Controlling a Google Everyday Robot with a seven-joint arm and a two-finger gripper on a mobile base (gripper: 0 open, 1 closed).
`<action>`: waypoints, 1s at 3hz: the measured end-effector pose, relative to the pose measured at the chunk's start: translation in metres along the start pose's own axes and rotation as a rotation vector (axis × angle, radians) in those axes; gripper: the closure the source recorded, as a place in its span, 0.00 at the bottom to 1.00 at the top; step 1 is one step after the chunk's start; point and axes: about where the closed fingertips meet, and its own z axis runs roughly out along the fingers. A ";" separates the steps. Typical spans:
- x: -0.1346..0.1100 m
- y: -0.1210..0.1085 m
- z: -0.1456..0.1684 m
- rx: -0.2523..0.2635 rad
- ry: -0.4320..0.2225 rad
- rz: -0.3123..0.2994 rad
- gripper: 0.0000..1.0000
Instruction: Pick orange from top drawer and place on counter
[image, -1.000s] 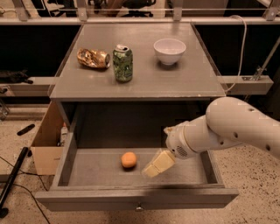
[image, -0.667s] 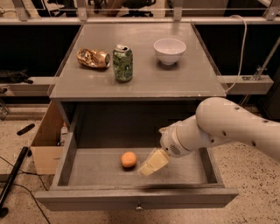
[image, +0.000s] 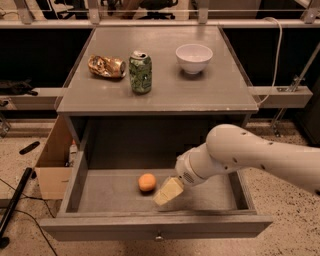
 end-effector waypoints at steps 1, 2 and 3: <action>0.000 0.002 0.020 0.000 0.009 0.011 0.00; -0.009 0.003 0.036 0.002 0.007 0.001 0.00; -0.021 0.000 0.074 0.021 -0.024 -0.021 0.00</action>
Offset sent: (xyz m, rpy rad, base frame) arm 0.0153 0.0447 -0.0322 -0.0066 -0.0072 0.0031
